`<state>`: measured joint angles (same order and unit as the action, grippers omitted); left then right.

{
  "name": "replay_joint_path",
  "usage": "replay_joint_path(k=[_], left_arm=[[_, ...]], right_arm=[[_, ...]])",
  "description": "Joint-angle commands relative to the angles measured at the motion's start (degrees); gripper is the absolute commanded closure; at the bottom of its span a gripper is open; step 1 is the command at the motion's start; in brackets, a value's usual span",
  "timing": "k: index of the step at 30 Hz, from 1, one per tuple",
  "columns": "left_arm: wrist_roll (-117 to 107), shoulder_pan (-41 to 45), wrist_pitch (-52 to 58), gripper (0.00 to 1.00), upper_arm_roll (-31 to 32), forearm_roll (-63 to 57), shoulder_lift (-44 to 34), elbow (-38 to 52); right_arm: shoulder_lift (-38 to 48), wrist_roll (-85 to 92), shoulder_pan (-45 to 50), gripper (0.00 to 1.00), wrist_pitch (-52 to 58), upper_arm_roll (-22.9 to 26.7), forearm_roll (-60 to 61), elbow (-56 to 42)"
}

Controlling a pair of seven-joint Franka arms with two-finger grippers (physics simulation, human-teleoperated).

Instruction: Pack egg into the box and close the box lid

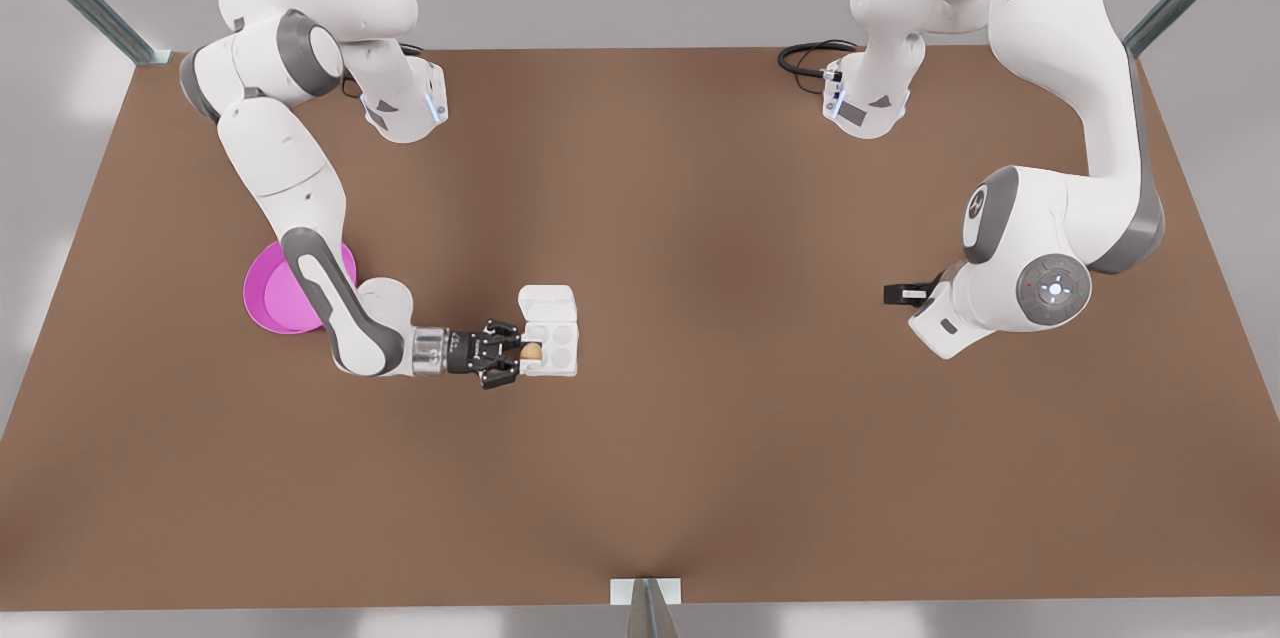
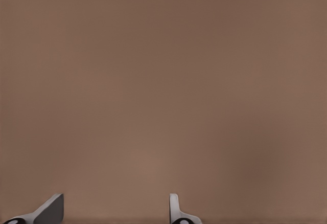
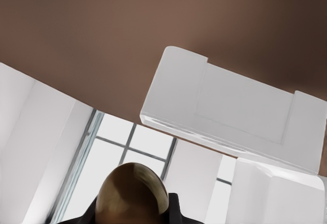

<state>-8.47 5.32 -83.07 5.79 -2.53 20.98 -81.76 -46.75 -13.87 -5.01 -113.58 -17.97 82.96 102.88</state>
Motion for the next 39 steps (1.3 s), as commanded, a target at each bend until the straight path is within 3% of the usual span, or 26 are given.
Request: replay_joint_path(k=[1,10,11,13,20,22,23,24,25,27,30,32,33,35,38,39], left_arm=[[-0.14,-0.05,0.11,0.00,0.01,-0.02,-0.07,0.02],[-0.06,-0.14,0.11,0.00,0.01,-0.11,0.02,0.02],[-0.06,-0.14,0.11,0.00,0.01,-0.11,0.02,0.02],[-0.06,-0.14,0.11,0.00,0.01,-0.11,0.02,0.02],[0.47,0.04,-0.24,0.00,1.32,0.42,1.68,-0.50],[0.12,1.09,-0.33,0.62,4.66,-0.29,2.31,-0.59],[-0.14,1.09,-0.07,0.79,7.74,-0.29,2.31,-0.59],[-6.46,2.84,0.11,0.79,11.52,-0.46,2.39,-0.59],[-11.21,6.63,0.11,0.79,11.52,-0.46,2.48,-0.50],[-17.54,13.48,-0.16,0.79,11.61,-0.37,3.27,-0.42],[-38.54,24.99,-8.42,0.79,11.52,-0.37,9.95,2.39],[-47.16,29.83,-9.39,0.79,11.52,0.59,14.96,8.64],[-48.74,31.41,-10.96,0.79,11.52,0.68,15.49,8.81],[-53.49,34.14,-20.45,0.79,11.52,0.68,18.56,8.90],[-53.49,36.07,-28.20,0.79,11.70,0.59,23.66,12.77],[-53.49,36.42,-28.37,0.79,11.70,0.68,25.24,14.44]], right_arm=[[-0.01,0.24,0.00,0.49,-0.24,-0.05,-0.17,-0.05],[-0.89,-1.87,0.79,0.48,0.11,-0.05,-0.78,0.48],[-0.89,-1.87,0.70,0.45,0.20,-0.05,-0.78,0.48],[-0.89,-1.87,0.70,0.00,0.20,0.13,-1.49,0.48],[-0.62,-1.95,-0.87,0.00,0.55,0.39,-3.33,-1.28],[-0.27,-1.95,-2.72,0.00,0.55,0.48,-5.62,-1.54],[-0.27,-1.87,-3.78,0.00,0.55,0.48,-6.32,-2.16],[-0.01,-1.78,-4.92,0.00,0.55,0.48,-7.11,-3.12],[0.78,-1.51,-6.50,0.00,0.55,0.48,-10.53,-4.26],[3.68,-4.76,-11.16,0.00,2.92,0.48,-28.36,-8.74],[6.32,-4.95,-14.77,0.00,14.17,0.39,-68.17,-21.75],[6.32,16.75,-16.17,0.00,12.16,0.48,-93.05,-27.82],[7.11,30.02,-16.00,0.00,10.66,0.04,-98.25,-30.72],[13.43,35.49,-16.17,0.00,9.25,-0.05,-97.99,-29.85],[33.03,30.84,-16.26,0.00,9.60,0.22,-91.84,-14.47],[35.76,29.51,-16.08,0.00,9.95,0.13,-90.96,-12.79]])
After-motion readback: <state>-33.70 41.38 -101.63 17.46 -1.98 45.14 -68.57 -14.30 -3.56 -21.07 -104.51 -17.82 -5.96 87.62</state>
